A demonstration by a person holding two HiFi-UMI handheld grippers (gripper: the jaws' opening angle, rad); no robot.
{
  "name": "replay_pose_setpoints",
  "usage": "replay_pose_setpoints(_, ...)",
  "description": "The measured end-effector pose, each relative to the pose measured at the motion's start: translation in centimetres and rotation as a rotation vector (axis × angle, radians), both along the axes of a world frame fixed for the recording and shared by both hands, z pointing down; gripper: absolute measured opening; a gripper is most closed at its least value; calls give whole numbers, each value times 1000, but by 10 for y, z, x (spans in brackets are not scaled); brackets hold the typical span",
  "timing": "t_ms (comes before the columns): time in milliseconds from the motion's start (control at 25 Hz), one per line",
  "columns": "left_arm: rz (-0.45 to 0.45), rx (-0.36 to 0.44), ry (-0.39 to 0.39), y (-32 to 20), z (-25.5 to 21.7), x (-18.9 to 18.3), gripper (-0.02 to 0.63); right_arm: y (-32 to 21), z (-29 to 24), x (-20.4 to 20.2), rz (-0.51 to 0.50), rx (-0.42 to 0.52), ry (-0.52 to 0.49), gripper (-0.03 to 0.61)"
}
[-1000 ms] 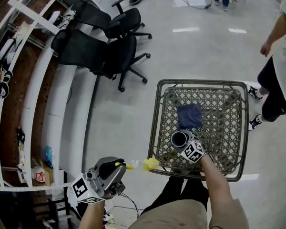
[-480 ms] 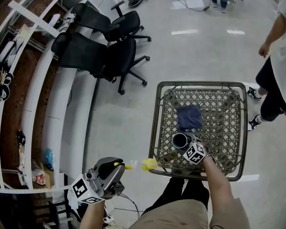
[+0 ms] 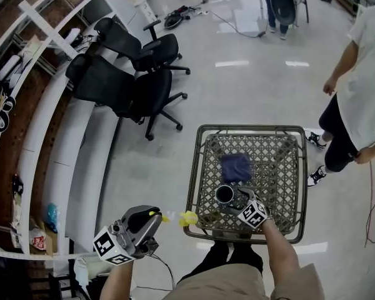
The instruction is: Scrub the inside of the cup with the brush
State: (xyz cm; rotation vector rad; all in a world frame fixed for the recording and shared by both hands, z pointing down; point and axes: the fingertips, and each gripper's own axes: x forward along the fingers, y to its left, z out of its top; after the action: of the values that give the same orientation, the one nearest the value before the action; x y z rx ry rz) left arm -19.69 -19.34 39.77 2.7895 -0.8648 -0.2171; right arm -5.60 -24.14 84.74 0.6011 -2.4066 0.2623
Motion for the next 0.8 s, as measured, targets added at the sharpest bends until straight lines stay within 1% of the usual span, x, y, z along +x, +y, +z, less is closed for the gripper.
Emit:
replay_pose_setpoints(120, -7, 13, 9, 3, -1, -5, 52, 12, -32, 7, -14, -1, -33, 379)
replay_pose_setpoints(160, -8, 15, 14, 3, -1, -6, 52, 14, -43, 11, -6, 6, -43, 342)
replay_pose_setpoints(200, -8, 18, 22, 3, -1, -7, 52, 14, -54, 17, 7, 21, -47, 285)
replay_pose_setpoints(240, -7, 20, 31, 2, 0, -7, 52, 13, -64, 24, 23, 41, -51, 214)
replay_pose_setpoints(280, -6, 23, 39, 1, 0, -7, 52, 12, -75, 30, 39, 60, -58, 167)
replay_pose_setpoints(360, -2, 28, 49, 2, -1, -6, 52, 12, -100, 37, 67, 91, -81, 96)
replay_pose_setpoints(400, 2, 31, 53, 3, -1, -6, 52, 13, -113, 39, 80, 107, -92, 83)
replay_pose_setpoints(440, 5, 36, 59, 5, -1, -5, 52, 15, -126, 42, 92, 124, -101, 51)
replay_pose_setpoints(560, 18, 53, 74, 8, -4, -3, 52, 20, -160, 47, 108, 161, -115, 23)
replay_pose_setpoints(680, 27, 71, 85, 9, -9, -6, 52, 28, -189, 45, 91, 178, -105, 17)
replay_pose_setpoints(800, 32, 87, 90, 9, -9, -7, 52, 32, -213, 45, 86, 185, -124, 17)
